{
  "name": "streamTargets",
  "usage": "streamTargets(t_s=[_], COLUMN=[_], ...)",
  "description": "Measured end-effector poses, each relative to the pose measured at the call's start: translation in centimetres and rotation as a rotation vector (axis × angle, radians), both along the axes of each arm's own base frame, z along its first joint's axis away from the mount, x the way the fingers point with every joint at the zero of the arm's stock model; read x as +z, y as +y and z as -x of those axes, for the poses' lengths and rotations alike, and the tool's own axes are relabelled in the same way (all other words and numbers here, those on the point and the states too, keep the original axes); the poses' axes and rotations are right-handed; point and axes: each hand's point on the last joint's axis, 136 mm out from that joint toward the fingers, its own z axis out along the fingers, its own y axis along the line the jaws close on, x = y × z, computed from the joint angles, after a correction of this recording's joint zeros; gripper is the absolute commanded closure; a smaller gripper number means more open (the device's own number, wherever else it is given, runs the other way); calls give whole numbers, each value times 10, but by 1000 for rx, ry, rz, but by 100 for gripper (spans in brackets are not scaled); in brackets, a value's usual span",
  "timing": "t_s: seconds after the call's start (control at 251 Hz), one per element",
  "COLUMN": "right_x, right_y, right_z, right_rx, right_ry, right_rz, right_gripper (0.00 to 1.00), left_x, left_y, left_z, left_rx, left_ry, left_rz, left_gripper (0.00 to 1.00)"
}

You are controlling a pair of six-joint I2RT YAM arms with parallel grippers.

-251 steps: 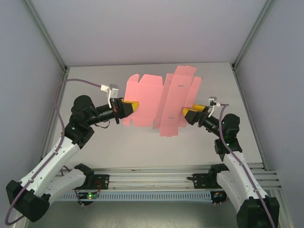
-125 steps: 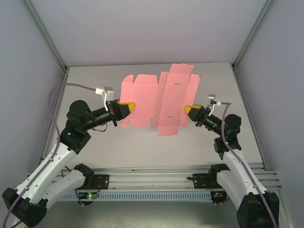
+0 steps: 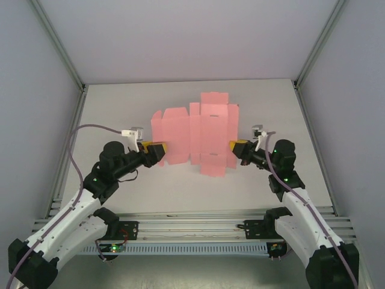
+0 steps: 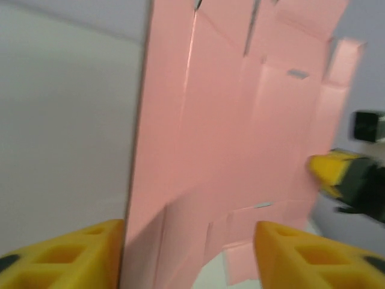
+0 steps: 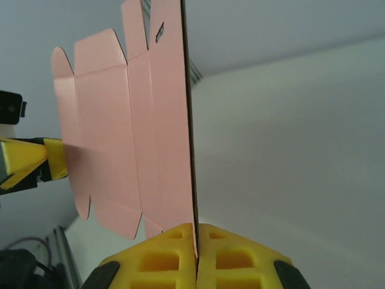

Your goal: Assemble paper box

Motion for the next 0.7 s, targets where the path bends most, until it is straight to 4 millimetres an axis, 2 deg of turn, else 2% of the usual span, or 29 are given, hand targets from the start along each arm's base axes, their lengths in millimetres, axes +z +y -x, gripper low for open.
streamTargets(t_s=[0.012,0.024,0.112,0.184,0.251,0.347,0.407,0.698], right_x=[-4,-7,-37,-60,-73,-79,-79,-73], right_y=[1,2,6,7,8,13,19,46], right_z=[0,-1,-3,-4,-6,-12,-16,-52], right_rx=[0,-1,-8,-16,-20,-8,9,62], right_ry=[8,16,83,136,158,133,86,-213], right_rz=[10,18,103,181,250,355,445,923], right_gripper=[100,100,100,100,100,100,100,100], left_x=[-5,-11,-40,-51,-57,-59,-58,-48], left_y=[1,3,17,32,49,71,77,75], left_z=[0,-1,-1,-1,0,2,2,-1], left_rx=[9,21,96,167,249,346,371,344], left_ry=[16,37,126,162,193,216,220,199], left_rz=[-5,-14,-78,-131,-190,-260,-284,-324], left_gripper=[3,0,0,0,0,0,0,0])
